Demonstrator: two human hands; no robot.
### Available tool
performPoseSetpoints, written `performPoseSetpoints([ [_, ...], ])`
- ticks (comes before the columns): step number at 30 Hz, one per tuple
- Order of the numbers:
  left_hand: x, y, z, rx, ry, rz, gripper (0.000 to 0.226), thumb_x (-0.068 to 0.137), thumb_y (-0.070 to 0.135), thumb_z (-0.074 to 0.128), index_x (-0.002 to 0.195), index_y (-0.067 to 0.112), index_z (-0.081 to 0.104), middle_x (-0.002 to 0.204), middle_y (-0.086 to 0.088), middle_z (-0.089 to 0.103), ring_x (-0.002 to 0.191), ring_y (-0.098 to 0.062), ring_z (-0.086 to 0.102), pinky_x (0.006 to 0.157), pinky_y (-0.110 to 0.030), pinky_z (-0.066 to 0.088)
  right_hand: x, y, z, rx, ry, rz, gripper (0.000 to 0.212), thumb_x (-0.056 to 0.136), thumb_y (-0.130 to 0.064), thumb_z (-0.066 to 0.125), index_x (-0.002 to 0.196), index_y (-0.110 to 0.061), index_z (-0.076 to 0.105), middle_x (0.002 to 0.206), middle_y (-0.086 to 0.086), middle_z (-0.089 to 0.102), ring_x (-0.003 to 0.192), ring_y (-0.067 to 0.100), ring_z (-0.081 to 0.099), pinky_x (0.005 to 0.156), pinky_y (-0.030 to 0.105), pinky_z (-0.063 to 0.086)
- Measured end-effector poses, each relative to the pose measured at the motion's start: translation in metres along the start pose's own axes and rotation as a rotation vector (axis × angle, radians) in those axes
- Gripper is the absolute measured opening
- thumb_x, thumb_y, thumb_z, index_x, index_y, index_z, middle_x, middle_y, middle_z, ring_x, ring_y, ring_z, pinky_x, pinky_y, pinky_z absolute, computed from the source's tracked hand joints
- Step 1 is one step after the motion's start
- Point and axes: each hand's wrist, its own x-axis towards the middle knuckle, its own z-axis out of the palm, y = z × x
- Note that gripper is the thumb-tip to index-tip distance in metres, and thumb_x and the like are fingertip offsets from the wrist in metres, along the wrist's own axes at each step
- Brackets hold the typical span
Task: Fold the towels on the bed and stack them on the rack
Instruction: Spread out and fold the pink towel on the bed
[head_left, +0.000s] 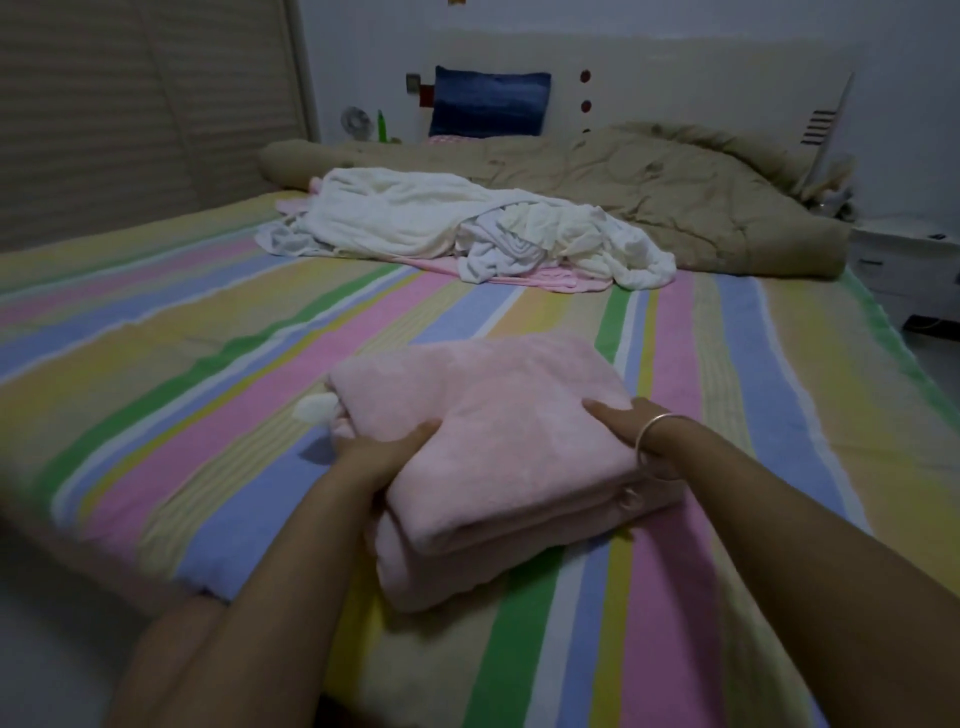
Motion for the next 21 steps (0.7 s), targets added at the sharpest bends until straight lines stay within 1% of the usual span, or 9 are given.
performPoseSetpoints([
  [2, 0.000, 0.004, -0.005, -0.037, -0.053, -0.022, 0.148, 0.029, 0.080, 0.081, 0.152, 0.024, 0.020, 0.146, -0.007, 0.045, 0.123, -0.028, 0.053, 0.100, -0.043, 0.046, -0.003, -0.001, -0.004, 0.055, -0.022, 0.019, 0.104, 0.076, -0.071, 0.056, 0.146, -0.001, 0.027, 0.151, 0.018, 0.032, 0.134, 0.033, 0.039, 0.104, 0.036, 0.034],
  [3, 0.001, 0.005, -0.007, -0.034, -0.061, -0.028, 0.147, 0.031, 0.077, 0.082, 0.152, 0.021, 0.020, 0.146, -0.008, 0.045, 0.123, -0.029, 0.053, 0.099, -0.045, 0.047, -0.003, 0.000, -0.006, 0.065, -0.047, 0.026, 0.101, 0.077, -0.067, 0.059, 0.146, 0.000, 0.027, 0.151, 0.017, 0.032, 0.134, 0.033, 0.039, 0.102, 0.035, 0.034],
  [7, -0.001, 0.023, -0.005, 0.073, 0.099, -0.017, 0.122, 0.060, 0.048, 0.083, 0.149, 0.003, 0.013, 0.148, -0.018, 0.034, 0.129, -0.035, 0.045, 0.100, -0.047, 0.045, -0.018, -0.006, -0.017, 0.056, -0.186, 0.025, 0.090, 0.083, -0.054, 0.063, 0.148, -0.005, 0.024, 0.152, 0.012, 0.031, 0.134, 0.028, 0.037, 0.103, 0.033, 0.033],
  [9, 0.008, 0.035, -0.018, 0.084, 0.101, 0.041, 0.117, 0.055, 0.045, 0.082, 0.145, 0.002, 0.021, 0.140, -0.016, 0.043, 0.121, -0.031, 0.053, 0.090, -0.042, 0.051, -0.030, -0.014, -0.016, 0.000, -0.214, 0.019, 0.089, 0.079, -0.056, 0.067, 0.145, -0.007, 0.034, 0.145, 0.012, 0.041, 0.127, 0.028, 0.045, 0.102, 0.034, 0.037],
  [12, 0.013, 0.052, -0.061, 0.192, 0.070, 0.086, 0.097, 0.059, 0.046, 0.082, 0.137, 0.004, 0.042, 0.124, -0.008, 0.056, 0.100, -0.024, 0.060, 0.065, -0.029, 0.050, -0.052, -0.033, 0.000, 0.118, -0.296, -0.026, 0.042, 0.084, -0.049, 0.063, 0.114, -0.021, 0.051, 0.120, 0.006, 0.055, 0.108, 0.023, 0.052, 0.096, 0.031, 0.040],
  [14, 0.014, 0.061, -0.104, 0.262, 0.078, 0.137, 0.073, 0.072, 0.044, 0.078, 0.127, 0.004, 0.054, 0.112, -0.010, 0.059, 0.085, -0.020, 0.056, 0.056, -0.026, 0.042, -0.066, -0.053, 0.021, 0.284, -0.389, -0.071, 0.034, 0.085, -0.049, 0.062, 0.106, -0.023, 0.057, 0.113, 0.004, 0.064, 0.104, 0.019, 0.057, 0.098, 0.031, 0.042],
  [17, 0.028, 0.059, -0.176, 0.082, -0.087, 0.037, 0.061, 0.074, 0.048, 0.074, 0.113, 0.004, 0.062, 0.096, -0.012, 0.071, 0.080, -0.021, 0.067, 0.073, -0.034, 0.048, -0.083, -0.094, 0.061, 0.556, -0.447, -0.073, 0.051, 0.079, -0.056, 0.065, 0.110, -0.015, 0.066, 0.101, 0.009, 0.073, 0.099, 0.023, 0.067, 0.096, 0.035, 0.049],
  [19, 0.029, 0.051, -0.216, -0.079, -0.237, -0.099, 0.039, 0.087, 0.041, 0.062, 0.106, 0.007, 0.065, 0.080, -0.014, 0.074, 0.064, -0.021, 0.071, 0.072, -0.038, 0.048, -0.094, -0.126, 0.085, 0.678, -0.460, -0.097, 0.047, 0.084, -0.050, 0.061, 0.109, -0.010, 0.068, 0.098, 0.011, 0.073, 0.091, 0.024, 0.068, 0.087, 0.031, 0.051],
  [21, 0.039, 0.033, -0.246, -0.112, -0.265, -0.169, 0.042, 0.090, 0.037, 0.058, 0.117, 0.006, 0.065, 0.092, -0.017, 0.073, 0.069, -0.026, 0.071, 0.073, -0.038, 0.049, -0.103, -0.154, 0.103, 0.756, -0.454, -0.131, 0.041, 0.086, -0.043, 0.060, 0.107, -0.008, 0.069, 0.093, 0.012, 0.073, 0.081, 0.023, 0.068, 0.076, 0.030, 0.049],
])
